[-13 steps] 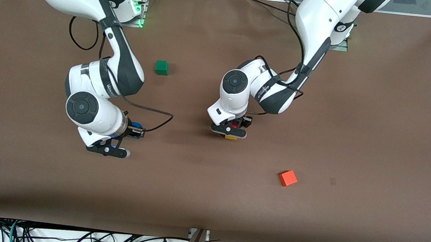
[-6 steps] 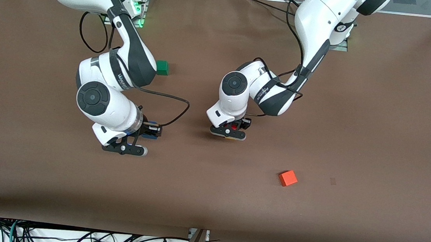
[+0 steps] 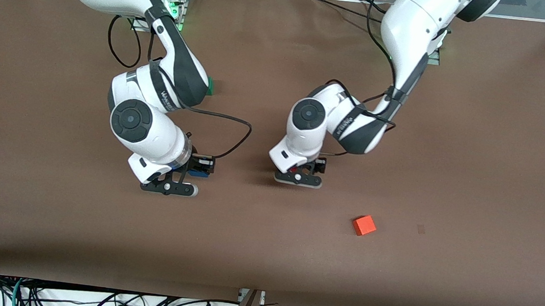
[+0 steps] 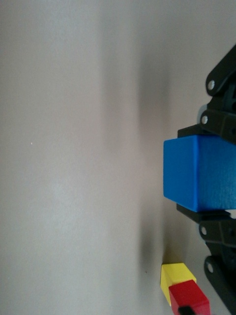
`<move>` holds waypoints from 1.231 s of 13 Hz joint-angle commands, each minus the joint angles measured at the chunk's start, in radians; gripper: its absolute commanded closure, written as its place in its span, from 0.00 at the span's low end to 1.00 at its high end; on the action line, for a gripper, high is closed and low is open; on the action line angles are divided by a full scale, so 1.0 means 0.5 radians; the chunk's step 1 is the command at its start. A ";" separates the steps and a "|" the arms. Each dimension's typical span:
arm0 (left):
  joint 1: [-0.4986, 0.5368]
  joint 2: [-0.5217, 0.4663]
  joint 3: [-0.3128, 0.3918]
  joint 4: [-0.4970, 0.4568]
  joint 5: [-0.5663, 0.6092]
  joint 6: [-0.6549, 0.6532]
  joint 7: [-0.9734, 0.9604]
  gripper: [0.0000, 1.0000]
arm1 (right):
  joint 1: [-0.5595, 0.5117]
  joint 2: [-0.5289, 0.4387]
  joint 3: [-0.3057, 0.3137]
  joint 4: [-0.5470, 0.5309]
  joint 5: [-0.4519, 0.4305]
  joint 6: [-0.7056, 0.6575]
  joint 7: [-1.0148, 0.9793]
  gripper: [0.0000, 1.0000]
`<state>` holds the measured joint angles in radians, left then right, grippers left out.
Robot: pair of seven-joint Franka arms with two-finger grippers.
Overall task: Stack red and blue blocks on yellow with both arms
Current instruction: 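Release the red cube on yellow while the right gripper lifts blue, then move the blue cube over the red cube while the left gripper withdraws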
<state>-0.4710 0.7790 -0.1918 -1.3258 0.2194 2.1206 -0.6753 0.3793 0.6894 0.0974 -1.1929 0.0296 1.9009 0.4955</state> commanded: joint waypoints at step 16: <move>1.125 -0.901 -0.009 0.127 -0.245 -0.936 1.108 0.00 | 0.742 0.453 -0.121 0.416 -0.047 0.527 0.663 0.55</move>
<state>0.0307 0.4003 -0.1891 -1.2367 0.1195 1.7115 -0.2039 0.7390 0.8701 0.0488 -1.0521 0.0201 2.1482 0.8149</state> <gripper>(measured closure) 0.000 0.445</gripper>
